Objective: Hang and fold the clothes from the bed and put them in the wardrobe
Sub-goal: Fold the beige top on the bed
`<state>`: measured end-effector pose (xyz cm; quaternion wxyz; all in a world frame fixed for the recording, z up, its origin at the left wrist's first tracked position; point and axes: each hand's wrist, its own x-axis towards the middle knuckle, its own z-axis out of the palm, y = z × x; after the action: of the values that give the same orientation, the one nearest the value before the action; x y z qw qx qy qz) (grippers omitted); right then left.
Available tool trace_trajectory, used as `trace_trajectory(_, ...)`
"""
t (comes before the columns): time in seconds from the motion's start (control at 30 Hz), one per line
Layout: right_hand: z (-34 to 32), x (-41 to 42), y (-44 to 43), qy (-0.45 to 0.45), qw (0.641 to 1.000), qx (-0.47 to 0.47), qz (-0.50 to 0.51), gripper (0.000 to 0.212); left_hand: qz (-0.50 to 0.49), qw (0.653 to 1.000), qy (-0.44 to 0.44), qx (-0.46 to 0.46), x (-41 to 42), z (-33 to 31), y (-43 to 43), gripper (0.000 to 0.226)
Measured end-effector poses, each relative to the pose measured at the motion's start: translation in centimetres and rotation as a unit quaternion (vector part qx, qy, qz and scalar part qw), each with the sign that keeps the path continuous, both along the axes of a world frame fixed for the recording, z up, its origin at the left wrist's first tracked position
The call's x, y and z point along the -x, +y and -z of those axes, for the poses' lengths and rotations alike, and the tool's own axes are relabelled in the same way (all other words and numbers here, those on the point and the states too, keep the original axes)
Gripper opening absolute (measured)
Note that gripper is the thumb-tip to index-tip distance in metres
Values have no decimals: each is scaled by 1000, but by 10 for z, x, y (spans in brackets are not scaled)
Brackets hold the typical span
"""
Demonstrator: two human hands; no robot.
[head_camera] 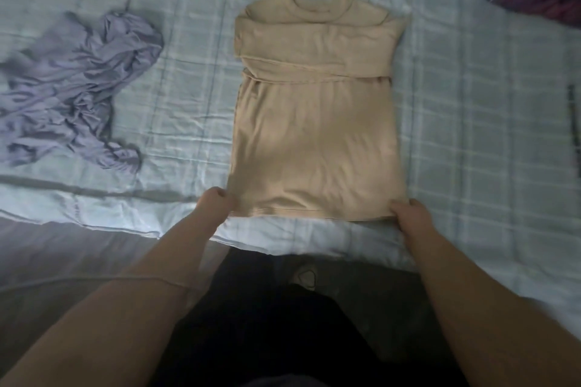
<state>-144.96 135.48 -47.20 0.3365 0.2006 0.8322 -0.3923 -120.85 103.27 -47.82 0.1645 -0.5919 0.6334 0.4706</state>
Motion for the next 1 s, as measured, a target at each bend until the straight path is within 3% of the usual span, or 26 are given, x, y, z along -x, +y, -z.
trace_trajectory(0.07,-7,-1,-1,-58,981,139,121,17,-49,997,54,-25,-5,-6,5,11)
trace_trajectory(0.17,-14,-2,3,-102,957,196,189,24,-106,986,93,-85,-13,-16,16,13)
trace_trajectory(0.33,-30,-15,16,-79,966,143,198,11,-69,988,86,-111,-34,-24,22,21)
trace_trajectory(0.53,-42,-14,25,-47,973,95,202,13,-144,975,81,-151,-58,-34,14,23)
trace_trajectory(0.7,-63,-1,10,-38,985,58,158,13,-158,951,144,-223,-44,-52,-8,26)
trace_trajectory(0.83,-78,23,-25,-13,979,71,188,13,-127,935,188,-273,-12,-63,-47,27)
trace_trajectory(1.0,-111,75,-71,50,976,72,199,16,-143,911,255,-292,43,-78,-120,9)
